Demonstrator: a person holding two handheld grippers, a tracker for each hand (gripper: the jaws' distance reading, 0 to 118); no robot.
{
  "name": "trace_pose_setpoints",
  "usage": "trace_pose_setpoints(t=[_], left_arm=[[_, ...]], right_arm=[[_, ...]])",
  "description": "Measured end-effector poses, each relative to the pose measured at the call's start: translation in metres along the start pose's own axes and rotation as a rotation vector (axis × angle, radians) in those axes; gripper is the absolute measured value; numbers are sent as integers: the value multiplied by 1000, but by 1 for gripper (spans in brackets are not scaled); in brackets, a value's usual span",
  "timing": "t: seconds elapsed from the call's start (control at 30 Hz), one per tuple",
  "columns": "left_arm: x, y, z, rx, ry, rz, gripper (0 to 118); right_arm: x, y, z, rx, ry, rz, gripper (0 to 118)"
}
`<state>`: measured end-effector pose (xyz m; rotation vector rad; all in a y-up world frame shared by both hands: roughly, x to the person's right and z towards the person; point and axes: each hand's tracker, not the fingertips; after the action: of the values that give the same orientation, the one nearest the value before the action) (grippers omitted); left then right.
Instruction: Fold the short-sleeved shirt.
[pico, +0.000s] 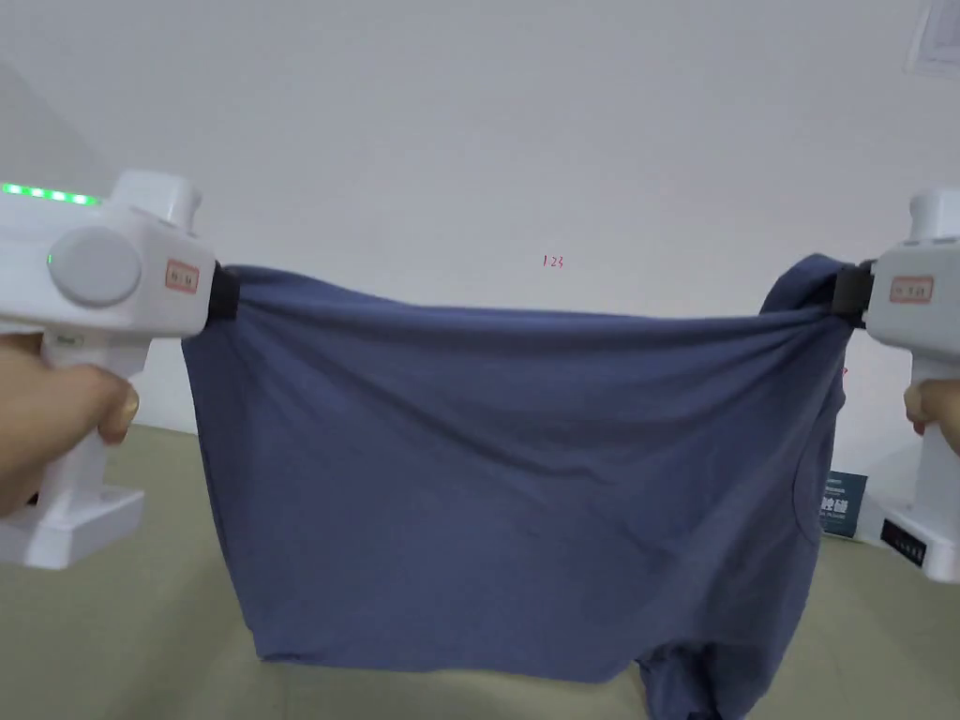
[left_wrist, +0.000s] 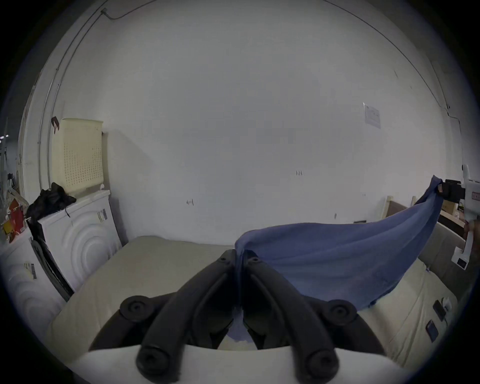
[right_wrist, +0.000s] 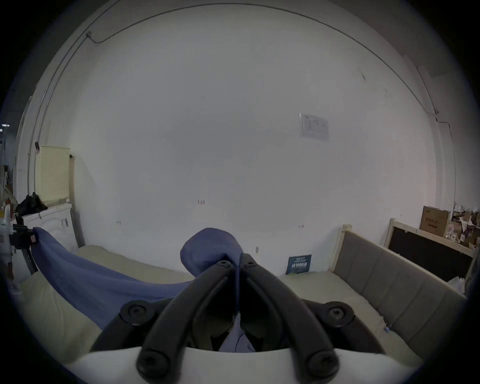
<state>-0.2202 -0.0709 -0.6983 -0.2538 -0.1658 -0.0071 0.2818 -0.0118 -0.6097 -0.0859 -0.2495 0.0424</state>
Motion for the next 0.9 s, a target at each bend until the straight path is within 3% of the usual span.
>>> trace_pose_setpoints(t=[0.23,0.43,0.57,0.8,0.9], left_arm=[[-5,-94,37,-105,-20,31,6],[-2,-178,89,-173,-47,49,6],[4,-226,124,-218,-58,18,6],[13,-292,177,-226,-114,-24,6],[11,-316,179,-320,-134,-32,6]], right_arm=[[6,-93,51,-123,24,20,2],[21,-181,117,-214,37,-44,2],[32,-233,158,-259,30,-41,2],[63,-324,228,-396,-9,-195,2],[66,-350,250,-442,-22,-215,2]])
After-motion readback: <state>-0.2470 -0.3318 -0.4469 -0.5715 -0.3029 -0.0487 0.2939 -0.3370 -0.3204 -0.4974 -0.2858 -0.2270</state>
